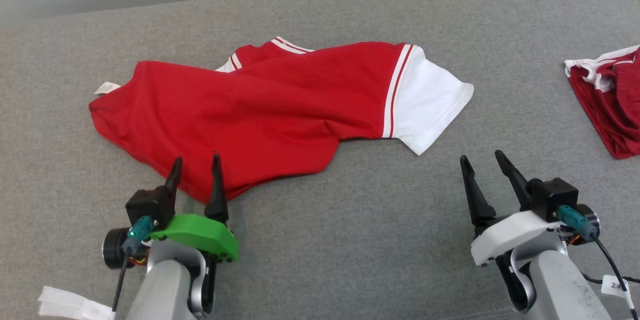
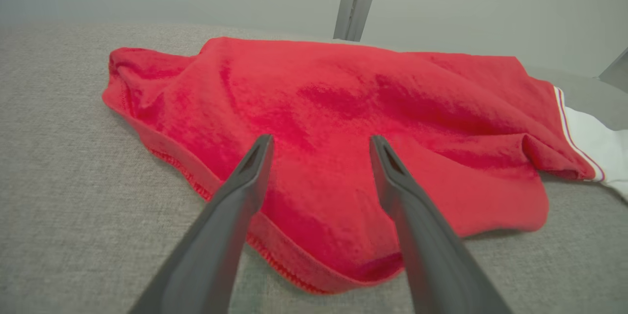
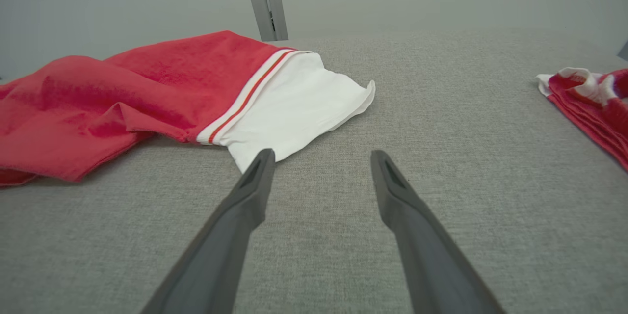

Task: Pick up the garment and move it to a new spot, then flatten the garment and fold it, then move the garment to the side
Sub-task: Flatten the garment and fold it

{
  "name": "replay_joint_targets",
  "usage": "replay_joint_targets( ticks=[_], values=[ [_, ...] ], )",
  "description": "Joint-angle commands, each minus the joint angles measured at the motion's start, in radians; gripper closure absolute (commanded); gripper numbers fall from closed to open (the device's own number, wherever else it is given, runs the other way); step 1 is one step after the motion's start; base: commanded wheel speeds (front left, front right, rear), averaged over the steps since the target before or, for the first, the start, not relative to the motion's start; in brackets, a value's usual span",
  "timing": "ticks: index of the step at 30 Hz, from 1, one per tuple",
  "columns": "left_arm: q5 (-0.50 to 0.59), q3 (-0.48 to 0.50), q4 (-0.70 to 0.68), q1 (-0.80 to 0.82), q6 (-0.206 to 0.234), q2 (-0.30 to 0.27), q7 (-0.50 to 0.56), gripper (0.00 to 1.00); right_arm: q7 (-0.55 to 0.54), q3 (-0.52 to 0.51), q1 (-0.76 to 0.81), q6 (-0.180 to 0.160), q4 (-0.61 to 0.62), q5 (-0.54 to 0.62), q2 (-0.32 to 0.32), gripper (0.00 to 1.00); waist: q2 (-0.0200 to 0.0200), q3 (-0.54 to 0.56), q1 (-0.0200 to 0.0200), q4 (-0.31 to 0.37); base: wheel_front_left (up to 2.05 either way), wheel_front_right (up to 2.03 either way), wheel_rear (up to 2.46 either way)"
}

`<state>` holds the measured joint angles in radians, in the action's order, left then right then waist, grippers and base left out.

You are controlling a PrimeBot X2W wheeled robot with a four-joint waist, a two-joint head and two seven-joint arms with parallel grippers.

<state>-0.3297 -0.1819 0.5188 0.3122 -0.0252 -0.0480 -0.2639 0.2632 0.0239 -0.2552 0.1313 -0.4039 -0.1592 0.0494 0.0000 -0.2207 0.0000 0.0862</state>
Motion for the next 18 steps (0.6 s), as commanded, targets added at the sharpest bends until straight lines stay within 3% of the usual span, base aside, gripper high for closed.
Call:
replay_joint_targets(
  ticks=[1,8,18],
  values=[
    [-0.017,-0.018,-0.015,-0.025,0.015,-0.006,0.000,0.00,0.002,0.002,0.011,-0.001,-0.002,-0.008,0.004,0.00,0.0000,0.005,0.0000,-0.003,0.00,0.00,0.00],
    [-0.048,-0.086,-0.005,-0.086,0.068,-0.006,0.000,0.00,0.002,0.000,0.022,-0.001,-0.002,-0.006,0.004,0.00,0.0000,0.009,0.0000,0.003,0.00,0.00,0.00],
    [-0.052,-0.060,0.029,-0.102,0.114,-0.005,0.000,0.00,0.002,-0.009,0.028,-0.001,-0.009,0.007,0.004,0.00,0.0000,0.012,0.0000,0.001,0.00,0.00,0.00]
  ],
)
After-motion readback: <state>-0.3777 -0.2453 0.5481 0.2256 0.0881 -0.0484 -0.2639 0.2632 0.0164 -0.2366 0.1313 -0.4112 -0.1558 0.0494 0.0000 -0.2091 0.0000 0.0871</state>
